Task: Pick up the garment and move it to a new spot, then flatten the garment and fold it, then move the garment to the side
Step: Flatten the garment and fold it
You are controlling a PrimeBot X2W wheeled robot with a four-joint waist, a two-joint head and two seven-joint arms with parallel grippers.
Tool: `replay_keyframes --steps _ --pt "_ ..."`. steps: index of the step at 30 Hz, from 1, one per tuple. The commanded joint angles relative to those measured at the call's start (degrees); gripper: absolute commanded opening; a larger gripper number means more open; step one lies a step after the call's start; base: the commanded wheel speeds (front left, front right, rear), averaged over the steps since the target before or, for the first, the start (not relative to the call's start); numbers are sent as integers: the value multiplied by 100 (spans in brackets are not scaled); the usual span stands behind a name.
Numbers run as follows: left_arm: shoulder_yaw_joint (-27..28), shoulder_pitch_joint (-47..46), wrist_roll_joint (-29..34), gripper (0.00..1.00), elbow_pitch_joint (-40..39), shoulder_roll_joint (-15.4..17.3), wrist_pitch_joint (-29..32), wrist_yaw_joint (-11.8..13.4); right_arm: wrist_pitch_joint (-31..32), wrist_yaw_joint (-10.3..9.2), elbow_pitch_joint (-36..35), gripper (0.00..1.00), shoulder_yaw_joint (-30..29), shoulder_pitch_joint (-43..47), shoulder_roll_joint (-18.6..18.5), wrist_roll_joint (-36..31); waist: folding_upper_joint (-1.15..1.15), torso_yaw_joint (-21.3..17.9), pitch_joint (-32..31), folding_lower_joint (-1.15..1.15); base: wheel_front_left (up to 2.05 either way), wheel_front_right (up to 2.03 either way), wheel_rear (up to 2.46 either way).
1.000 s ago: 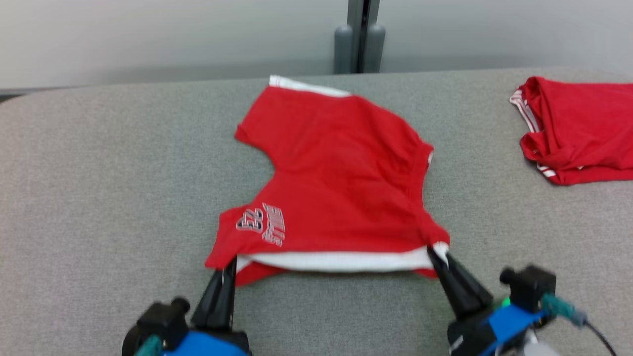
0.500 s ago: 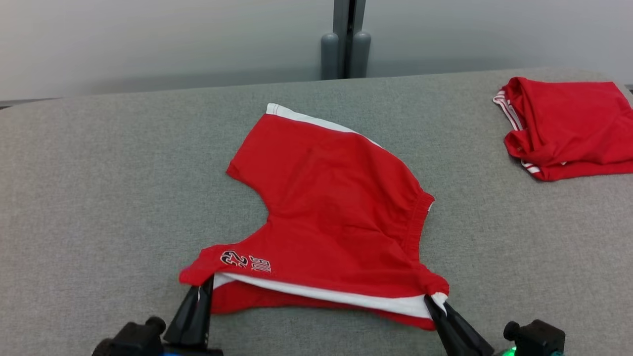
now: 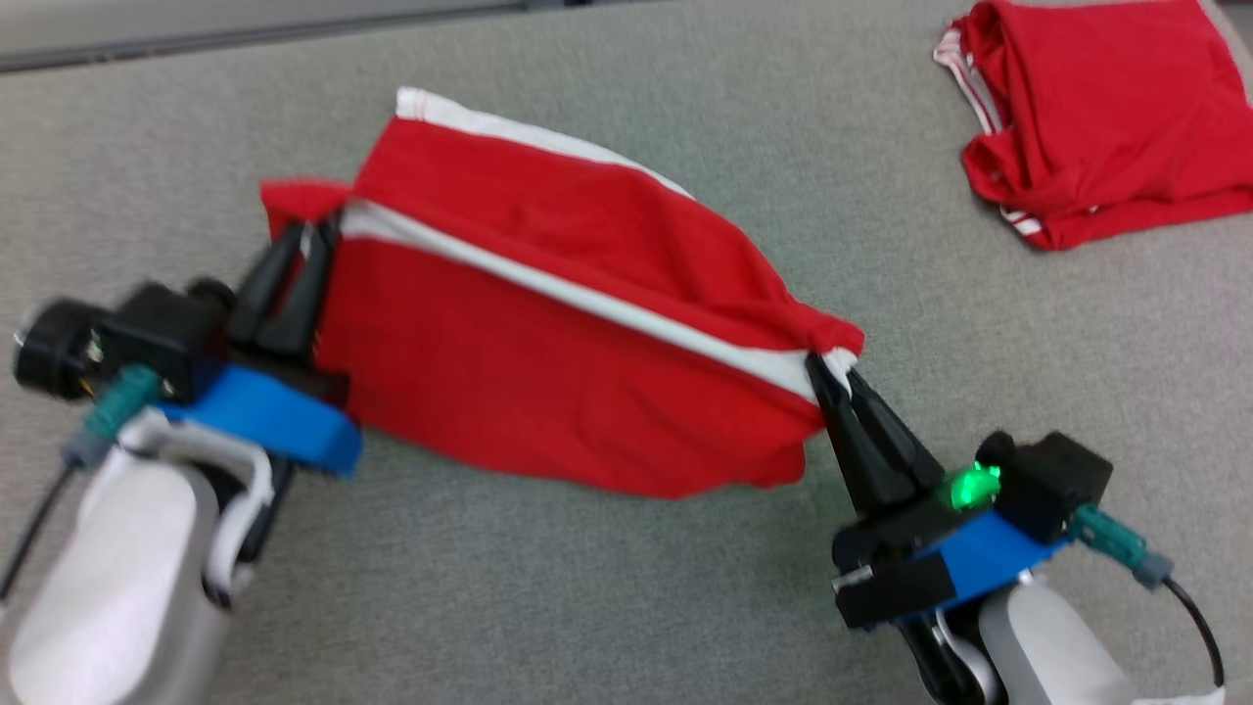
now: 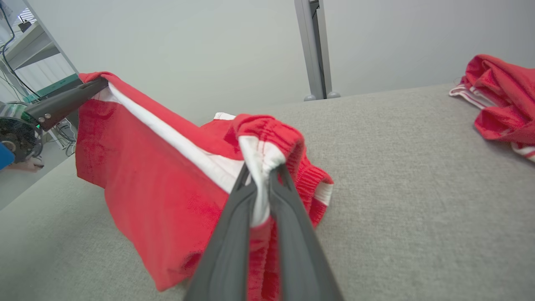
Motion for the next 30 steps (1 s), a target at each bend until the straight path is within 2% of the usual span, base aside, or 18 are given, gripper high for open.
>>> replay_keyframes --steps 1,11,18,19,20,21,22,26,30 --pt "-9 -371 40 0 101 64 33 -54 -80 1 118 0 -13 -260 76 -26 0 -26 185 -2 0 0 0" --pt "-333 -1968 27 0 1242 285 337 -278 -309 1 1034 0 29 -1526 404 -87 0 -473 839 -2 0 0 0" --pt "-618 -2452 -36 0 2070 257 39 -326 -392 1 1552 0 99 -1910 466 51 0 -569 988 -2 0 0 0" --pt "-651 -2502 -57 0 2183 240 -8 -330 -396 1 1569 26 129 -1946 468 96 0 -567 995 -2 0 0 0" --pt "-638 -2545 -121 43 2286 204 -64 -332 -406 1 1583 93 151 -1974 467 133 0 -567 995 -2 0 0 0" --pt "-666 -2582 -123 94 2396 193 -116 -335 -413 1 1586 100 174 -1970 467 169 0 -570 986 -2 0 0 0" --pt "-732 -2629 -89 100 2467 202 -196 -336 -418 1 1590 100 189 -1948 466 187 0 -573 972 -2 0 0 0" --pt "-780 -2677 -210 100 2754 119 -540 -338 -435 1 1511 100 115 -1693 468 122 0 -560 819 -2 0 0 0" --pt "-572 -2536 -407 100 2918 124 -927 -289 -439 1 1260 100 -89 -1268 463 -22 0 -567 583 -2 0 0 0"
